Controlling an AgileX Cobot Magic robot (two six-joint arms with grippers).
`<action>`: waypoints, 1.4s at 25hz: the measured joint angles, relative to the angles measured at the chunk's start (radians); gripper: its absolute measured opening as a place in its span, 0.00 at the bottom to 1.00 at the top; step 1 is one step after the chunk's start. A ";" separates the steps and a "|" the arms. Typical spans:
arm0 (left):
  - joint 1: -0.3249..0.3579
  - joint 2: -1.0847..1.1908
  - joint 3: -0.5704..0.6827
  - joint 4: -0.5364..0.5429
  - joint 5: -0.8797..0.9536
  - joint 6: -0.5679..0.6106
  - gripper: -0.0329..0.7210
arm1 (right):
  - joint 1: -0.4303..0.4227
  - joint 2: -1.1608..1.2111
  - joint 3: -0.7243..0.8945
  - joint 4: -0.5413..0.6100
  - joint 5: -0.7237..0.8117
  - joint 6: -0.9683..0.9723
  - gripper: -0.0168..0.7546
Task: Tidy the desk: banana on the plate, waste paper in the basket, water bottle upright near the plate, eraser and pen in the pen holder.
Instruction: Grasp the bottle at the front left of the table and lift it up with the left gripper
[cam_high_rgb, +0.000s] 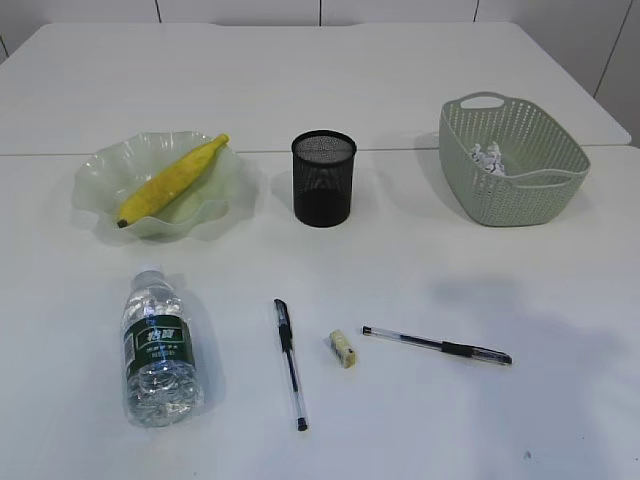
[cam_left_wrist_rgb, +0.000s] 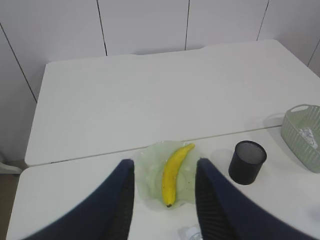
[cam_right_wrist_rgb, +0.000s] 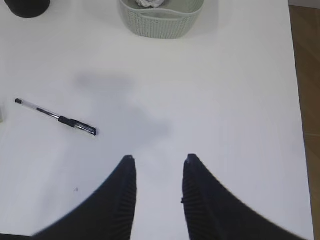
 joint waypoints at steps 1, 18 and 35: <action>0.000 0.002 0.000 0.000 0.000 0.000 0.42 | 0.000 -0.007 0.017 0.000 -0.005 0.000 0.33; 0.000 0.019 0.310 -0.041 -0.004 0.000 0.42 | 0.006 -0.074 0.139 0.002 -0.048 0.000 0.33; 0.000 0.205 0.393 -0.054 -0.019 -0.106 0.55 | 0.006 -0.074 0.177 0.002 -0.048 0.000 0.33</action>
